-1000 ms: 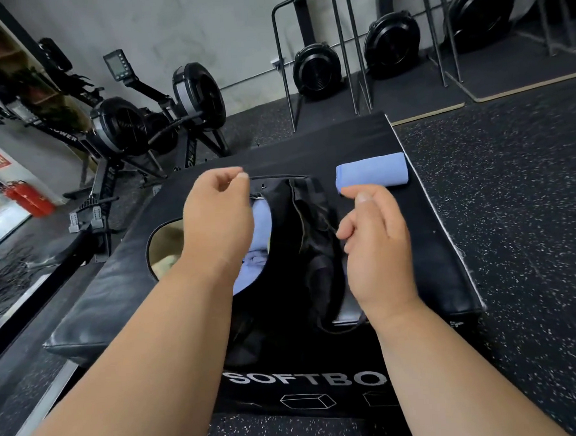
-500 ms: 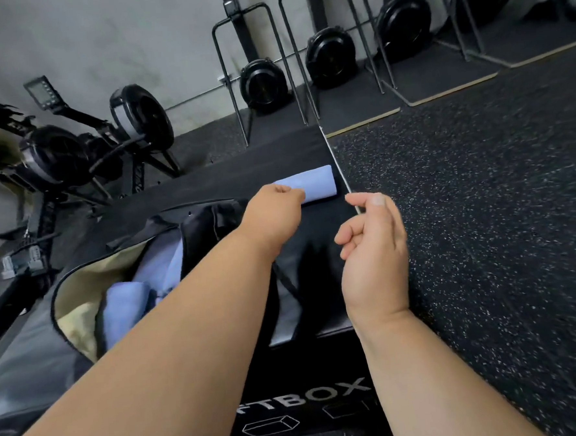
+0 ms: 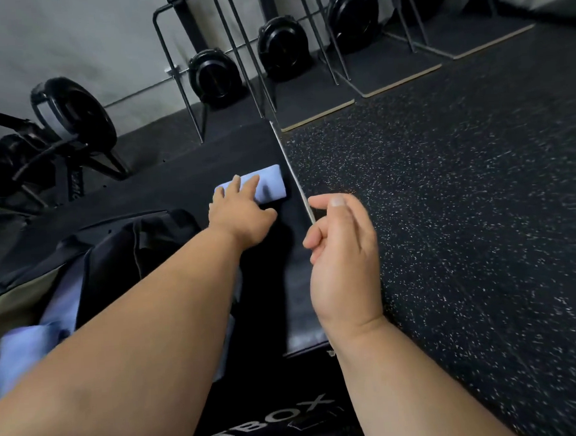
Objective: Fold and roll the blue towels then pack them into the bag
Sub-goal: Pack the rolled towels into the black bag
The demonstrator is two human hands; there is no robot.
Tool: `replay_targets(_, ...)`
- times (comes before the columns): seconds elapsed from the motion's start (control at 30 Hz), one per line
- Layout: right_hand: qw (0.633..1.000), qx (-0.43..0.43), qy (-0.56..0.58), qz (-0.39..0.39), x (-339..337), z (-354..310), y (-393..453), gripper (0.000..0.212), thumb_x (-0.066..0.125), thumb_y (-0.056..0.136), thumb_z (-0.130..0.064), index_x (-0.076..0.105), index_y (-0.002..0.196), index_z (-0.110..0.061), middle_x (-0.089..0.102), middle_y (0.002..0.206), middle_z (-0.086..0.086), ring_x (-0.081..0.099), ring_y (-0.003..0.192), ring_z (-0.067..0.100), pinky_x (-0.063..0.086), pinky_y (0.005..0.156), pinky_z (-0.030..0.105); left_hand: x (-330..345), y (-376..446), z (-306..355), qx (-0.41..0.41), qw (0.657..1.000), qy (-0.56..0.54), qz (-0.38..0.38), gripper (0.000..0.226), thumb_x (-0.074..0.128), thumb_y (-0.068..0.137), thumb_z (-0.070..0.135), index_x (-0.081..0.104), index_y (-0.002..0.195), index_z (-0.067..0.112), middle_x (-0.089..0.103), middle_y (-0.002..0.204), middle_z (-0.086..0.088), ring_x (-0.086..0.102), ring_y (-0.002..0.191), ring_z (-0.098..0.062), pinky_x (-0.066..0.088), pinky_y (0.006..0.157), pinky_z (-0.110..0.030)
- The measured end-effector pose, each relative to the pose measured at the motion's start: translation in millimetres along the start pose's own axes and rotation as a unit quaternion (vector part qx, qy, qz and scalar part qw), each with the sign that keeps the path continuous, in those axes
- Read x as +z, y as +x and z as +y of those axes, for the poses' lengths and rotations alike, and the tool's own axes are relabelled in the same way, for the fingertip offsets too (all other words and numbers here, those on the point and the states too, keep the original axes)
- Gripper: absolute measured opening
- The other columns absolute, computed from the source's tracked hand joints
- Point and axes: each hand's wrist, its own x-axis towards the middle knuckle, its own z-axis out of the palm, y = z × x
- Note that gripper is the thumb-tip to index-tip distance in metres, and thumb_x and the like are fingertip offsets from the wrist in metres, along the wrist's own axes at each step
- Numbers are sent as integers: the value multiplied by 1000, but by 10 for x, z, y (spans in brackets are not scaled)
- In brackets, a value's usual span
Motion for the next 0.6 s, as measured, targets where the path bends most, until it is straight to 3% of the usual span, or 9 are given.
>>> replay_targets(0.17,1000,-1,-4,-4,-21,40,33,30,42,97,-39,69,93,-26,57,72,9,49,63,11,41,66,32,30,198,-7,-4,999,21,-28,83,58,96,42,15,167,33,21,173,4,19,157,-32,22,125,-54)
replay_targets(0.33,1000,-1,-17,4,-60,65,63,30,43,96,-41,69,91,-28,58,71,9,49,63,12,42,68,34,74,245,24,-23,995,95,-27,87,53,95,54,7,167,38,27,169,-3,23,154,-38,15,127,-54)
replay_targets(0.47,1000,-4,-28,4,-47,96,54,31,43,97,-42,70,91,-28,60,76,20,50,64,13,43,69,36,15,289,59,-25,987,154,-38,80,53,88,65,25,158,40,36,158,-7,30,146,-41,20,122,-52)
replay_targets(0.6,999,-4,-32,3,-31,101,28,30,43,97,-43,70,91,-29,61,77,19,51,65,13,44,70,37,-55,390,47,-3,983,182,-18,69,57,92,55,35,155,41,41,150,-7,37,138,-38,31,115,-48)
